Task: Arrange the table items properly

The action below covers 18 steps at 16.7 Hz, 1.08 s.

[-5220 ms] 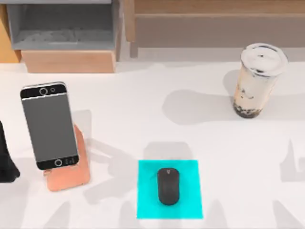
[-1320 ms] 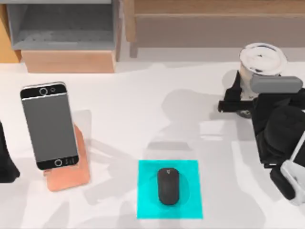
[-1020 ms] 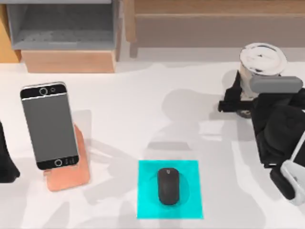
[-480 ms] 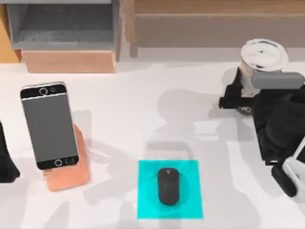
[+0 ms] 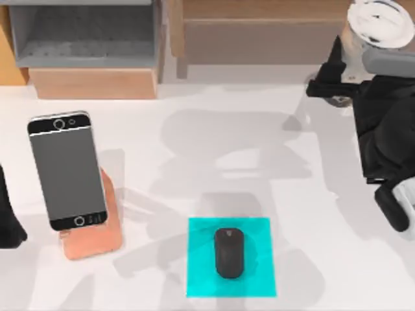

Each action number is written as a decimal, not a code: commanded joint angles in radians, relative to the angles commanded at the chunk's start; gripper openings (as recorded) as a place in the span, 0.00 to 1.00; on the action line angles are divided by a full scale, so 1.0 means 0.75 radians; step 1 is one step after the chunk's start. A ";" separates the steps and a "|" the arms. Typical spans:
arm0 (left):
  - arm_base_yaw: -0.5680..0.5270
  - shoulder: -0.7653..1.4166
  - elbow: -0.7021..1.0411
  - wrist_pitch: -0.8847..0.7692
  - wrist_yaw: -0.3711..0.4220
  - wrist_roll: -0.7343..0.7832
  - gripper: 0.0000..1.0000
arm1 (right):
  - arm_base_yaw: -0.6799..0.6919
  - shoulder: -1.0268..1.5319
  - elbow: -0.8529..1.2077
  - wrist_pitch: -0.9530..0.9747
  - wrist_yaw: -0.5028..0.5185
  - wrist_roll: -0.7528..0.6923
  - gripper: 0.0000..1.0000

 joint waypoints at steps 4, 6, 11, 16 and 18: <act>0.000 0.000 0.000 0.000 0.000 0.000 1.00 | -0.059 -0.116 0.124 -0.150 -0.044 0.050 0.00; 0.000 0.000 0.000 0.000 0.000 0.000 1.00 | -0.093 -0.159 0.206 -0.258 -0.075 0.063 0.00; 0.000 0.000 0.000 0.000 0.000 0.000 1.00 | -0.179 -0.166 0.466 -0.595 -0.166 0.044 0.00; 0.000 0.000 0.000 0.000 0.000 0.000 1.00 | -0.248 -0.103 0.719 -0.928 -0.250 -0.025 0.00; 0.000 0.000 0.000 0.000 0.000 0.000 1.00 | -0.265 -0.072 0.800 -1.031 -0.277 -0.051 0.00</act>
